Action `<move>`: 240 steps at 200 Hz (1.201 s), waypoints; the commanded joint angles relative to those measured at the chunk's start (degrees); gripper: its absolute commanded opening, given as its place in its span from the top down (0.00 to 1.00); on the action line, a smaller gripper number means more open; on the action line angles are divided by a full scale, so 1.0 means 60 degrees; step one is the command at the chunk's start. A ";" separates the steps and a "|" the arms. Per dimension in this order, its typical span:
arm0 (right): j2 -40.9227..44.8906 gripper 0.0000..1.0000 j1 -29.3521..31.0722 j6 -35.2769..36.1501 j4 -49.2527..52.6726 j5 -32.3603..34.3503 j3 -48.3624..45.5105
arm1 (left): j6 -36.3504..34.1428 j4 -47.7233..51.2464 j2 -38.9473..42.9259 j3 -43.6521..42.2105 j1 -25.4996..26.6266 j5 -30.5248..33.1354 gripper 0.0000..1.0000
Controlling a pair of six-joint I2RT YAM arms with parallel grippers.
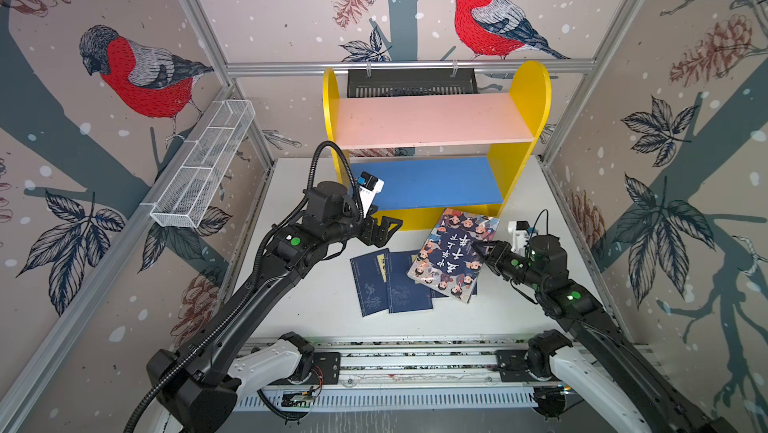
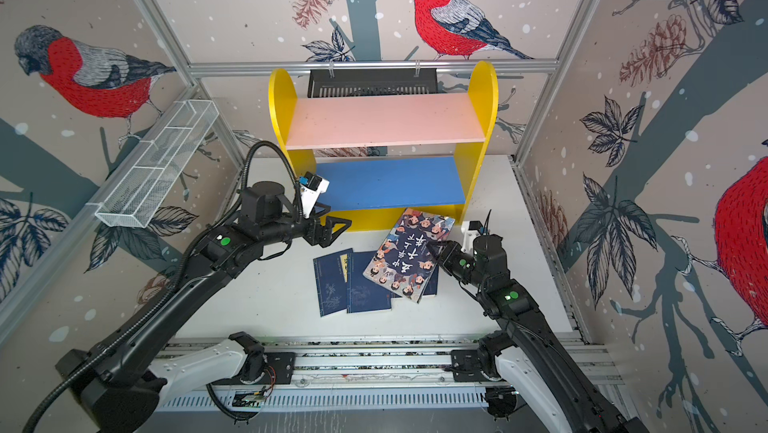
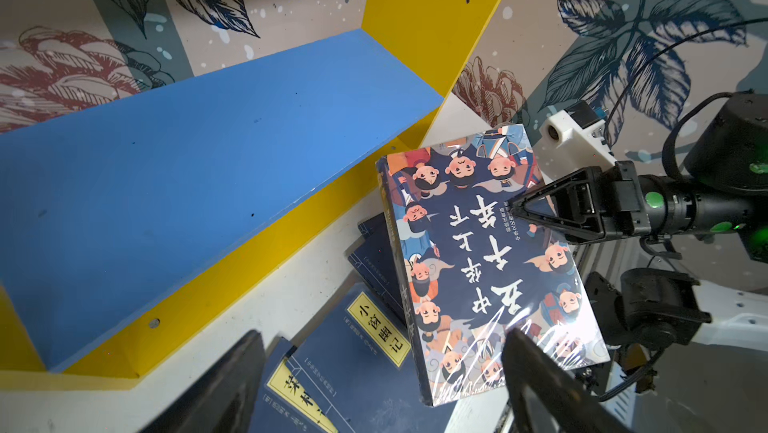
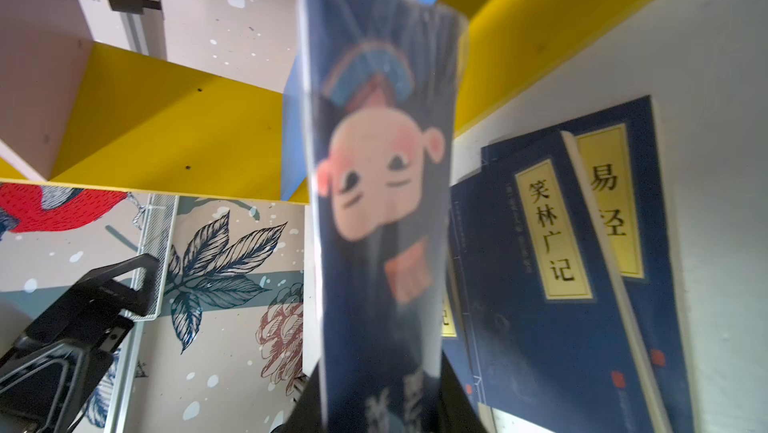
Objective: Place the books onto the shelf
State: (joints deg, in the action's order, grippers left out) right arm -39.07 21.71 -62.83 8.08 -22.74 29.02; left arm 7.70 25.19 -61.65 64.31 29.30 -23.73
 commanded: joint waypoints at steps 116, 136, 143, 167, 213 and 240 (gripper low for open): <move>-0.3028 0.98 0.2895 0.1251 -0.1635 -0.0513 0.4113 | 0.2390 -0.1154 0.1391 -0.0361 -0.4327 -0.4138 0.06; -0.3483 0.98 0.3051 0.1404 -0.1785 -0.0550 0.4708 | 0.2256 -0.1000 0.1672 -0.0298 -0.4624 -0.4103 0.06; -0.3639 0.98 0.3101 0.1491 -0.1767 -0.0559 0.4960 | 0.2269 -0.0949 0.1757 -0.0323 -0.4744 -0.4113 0.06; -0.4164 0.98 0.3247 0.1744 -0.1714 -0.0675 0.5770 | 0.2905 -0.1457 0.1922 -0.0988 -0.5130 -0.4656 0.05; -0.4780 0.99 0.3302 0.2048 -0.1510 -0.0849 0.7087 | 0.3587 -0.2273 0.2331 -0.1259 -0.5674 -0.5501 0.05; -0.5015 0.99 0.3309 0.2067 -0.1637 -0.1068 0.7544 | 0.4494 -0.3389 0.2462 -0.1667 -0.5689 -0.6557 0.05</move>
State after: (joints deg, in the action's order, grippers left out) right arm -68.58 41.52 -50.81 7.57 -26.48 71.72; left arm 28.91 13.76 -47.44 56.14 -4.62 -56.01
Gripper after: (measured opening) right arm 0.283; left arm 0.953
